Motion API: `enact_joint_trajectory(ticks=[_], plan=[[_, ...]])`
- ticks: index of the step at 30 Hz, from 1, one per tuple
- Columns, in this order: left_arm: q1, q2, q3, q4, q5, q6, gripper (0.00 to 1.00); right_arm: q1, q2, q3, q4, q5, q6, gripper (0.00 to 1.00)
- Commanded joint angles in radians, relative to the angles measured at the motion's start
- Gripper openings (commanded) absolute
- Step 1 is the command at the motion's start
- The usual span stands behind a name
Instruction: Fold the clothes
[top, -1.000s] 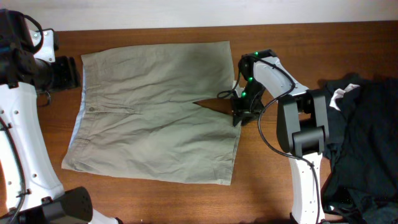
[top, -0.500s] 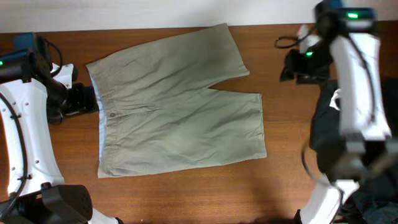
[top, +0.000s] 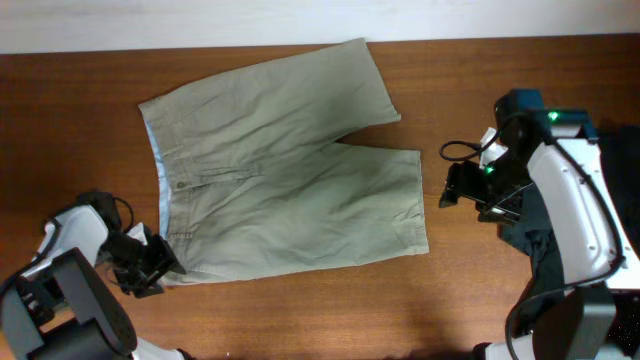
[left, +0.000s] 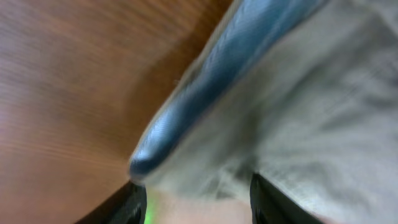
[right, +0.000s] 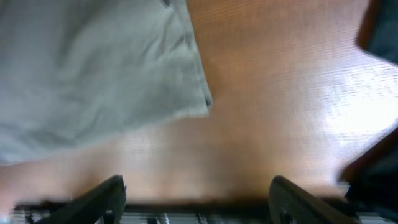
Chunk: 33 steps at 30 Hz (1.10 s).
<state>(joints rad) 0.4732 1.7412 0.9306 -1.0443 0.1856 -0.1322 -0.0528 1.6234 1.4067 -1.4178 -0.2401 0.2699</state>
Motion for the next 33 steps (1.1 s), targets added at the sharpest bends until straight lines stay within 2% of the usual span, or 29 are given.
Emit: enact_joint_trajectory(ticks=[1,3,5,7,8,11,14,15,17,20,22,23,24,25,26,27,28,29,30,31,33], plan=[[0.004,-0.005,-0.12,0.115,0.028,-0.109,0.47,0.0,-0.011,-0.121,0.082,0.008,0.088,0.77],[0.004,-0.005,-0.157,0.169,-0.022,-0.171,0.45,0.0,-0.011,-0.182,0.144,0.01,0.091,0.77],[0.004,-0.006,-0.158,0.217,-0.105,-0.216,0.29,0.0,-0.011,-0.193,0.188,0.047,0.092,0.78],[0.004,-0.006,-0.158,0.24,-0.105,-0.22,0.08,-0.001,-0.011,-0.204,0.203,0.051,0.125,0.81],[0.004,-0.006,-0.158,0.24,-0.104,-0.219,0.01,-0.001,-0.011,-0.219,0.208,0.059,0.153,0.81],[0.003,-0.006,-0.158,0.24,-0.104,-0.219,0.01,-0.001,-0.011,-0.347,0.288,0.069,0.264,0.8],[0.003,-0.006,-0.158,0.233,-0.104,-0.219,0.01,-0.001,-0.011,-0.478,0.393,-0.008,0.263,0.69],[0.003,-0.006,-0.158,0.229,-0.104,-0.219,0.01,-0.001,-0.011,-0.52,0.441,-0.036,0.263,0.66],[0.003,-0.006,-0.158,0.221,-0.104,-0.219,0.01,0.001,-0.011,-0.624,0.601,-0.21,0.291,0.66],[0.003,-0.006,-0.158,0.214,-0.104,-0.219,0.01,0.002,-0.011,-0.74,0.763,-0.255,0.386,0.65],[0.003,-0.006,-0.158,0.211,-0.104,-0.219,0.02,0.001,-0.011,-0.75,0.838,-0.313,0.386,0.53],[0.003,-0.006,-0.158,0.209,-0.104,-0.219,0.02,0.001,-0.011,-0.75,0.848,-0.332,0.386,0.33],[0.003,-0.006,-0.158,0.206,-0.104,-0.219,0.02,0.001,-0.011,-0.75,0.845,-0.333,0.386,0.21],[0.003,-0.006,-0.158,0.203,-0.104,-0.219,0.02,0.0,-0.011,-0.75,0.833,-0.332,0.386,0.05],[0.003,-0.006,-0.158,0.196,-0.104,-0.219,0.02,0.0,-0.011,-0.746,0.827,-0.332,0.386,0.04],[0.003,-0.006,-0.158,0.194,-0.104,-0.218,0.05,0.0,-0.011,-0.737,0.827,-0.332,0.37,0.04],[0.003,-0.006,-0.158,0.194,-0.104,-0.218,0.13,0.0,-0.012,-0.727,0.827,-0.332,0.355,0.04],[0.003,-0.006,-0.158,0.19,-0.104,-0.218,0.28,0.0,-0.013,-0.706,0.821,-0.332,0.328,0.04],[0.003,-0.006,-0.158,0.182,-0.103,-0.214,0.36,0.0,-0.013,-0.692,0.821,-0.337,0.306,0.04],[0.003,-0.006,-0.158,0.17,-0.103,-0.211,0.38,0.0,-0.013,-0.679,0.831,-0.341,0.282,0.04],[0.004,-0.006,-0.158,0.142,-0.066,-0.212,0.62,0.0,-0.013,-0.66,0.867,-0.359,0.261,0.04]])
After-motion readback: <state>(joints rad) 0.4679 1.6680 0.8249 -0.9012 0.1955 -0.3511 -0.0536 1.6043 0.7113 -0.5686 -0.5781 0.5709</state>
